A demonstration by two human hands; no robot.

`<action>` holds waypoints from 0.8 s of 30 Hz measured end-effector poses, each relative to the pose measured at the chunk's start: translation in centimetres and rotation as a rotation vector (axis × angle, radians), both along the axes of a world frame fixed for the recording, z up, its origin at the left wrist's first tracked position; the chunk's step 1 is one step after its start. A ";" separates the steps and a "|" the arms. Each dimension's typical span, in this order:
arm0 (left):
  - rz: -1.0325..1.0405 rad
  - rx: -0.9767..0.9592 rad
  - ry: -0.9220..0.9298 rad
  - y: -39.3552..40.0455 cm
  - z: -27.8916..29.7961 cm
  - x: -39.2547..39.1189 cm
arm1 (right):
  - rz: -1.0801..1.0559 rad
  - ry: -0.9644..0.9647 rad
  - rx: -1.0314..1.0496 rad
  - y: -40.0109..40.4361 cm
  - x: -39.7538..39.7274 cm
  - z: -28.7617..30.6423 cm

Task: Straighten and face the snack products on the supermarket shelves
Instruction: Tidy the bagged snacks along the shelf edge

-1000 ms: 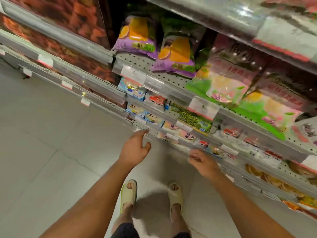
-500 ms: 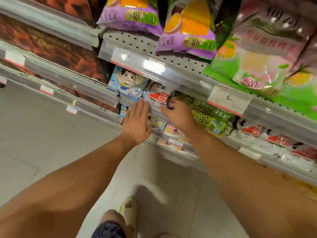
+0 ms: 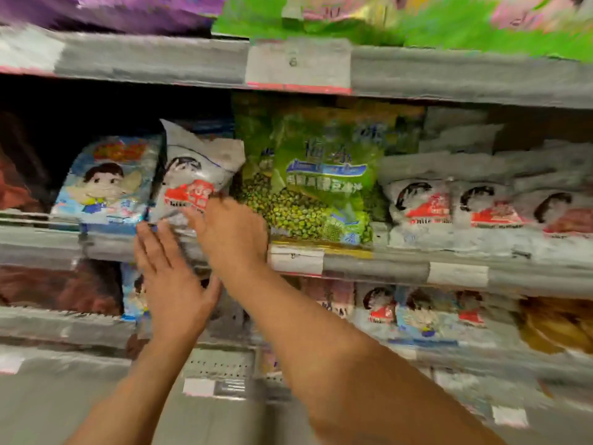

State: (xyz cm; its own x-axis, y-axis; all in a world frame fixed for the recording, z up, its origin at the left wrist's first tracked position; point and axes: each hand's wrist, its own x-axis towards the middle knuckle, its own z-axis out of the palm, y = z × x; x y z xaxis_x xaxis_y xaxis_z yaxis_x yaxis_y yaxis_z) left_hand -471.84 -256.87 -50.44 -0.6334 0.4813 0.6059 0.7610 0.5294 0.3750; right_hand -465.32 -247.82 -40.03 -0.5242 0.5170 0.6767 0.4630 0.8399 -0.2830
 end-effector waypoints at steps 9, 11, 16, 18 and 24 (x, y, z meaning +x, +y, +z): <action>-0.191 0.042 0.140 -0.9 1.0 7.2 | 0.121 0.322 0.120 -1.1 14.8 -5.1; -0.378 0.121 0.050 -0.5 -0.8 11.7 | 0.062 0.246 0.113 -0.1 19.8 -8.3; -0.585 -0.053 -0.352 3.6 -7.5 20.0 | -0.336 0.024 -0.048 3.4 30.1 -16.7; -0.637 -0.136 -0.525 6.0 -7.6 22.6 | -0.399 -0.037 -0.165 4.4 33.9 -18.9; -0.683 -0.181 -0.710 14.2 -5.3 27.4 | -0.448 0.022 -0.259 4.4 42.8 -20.2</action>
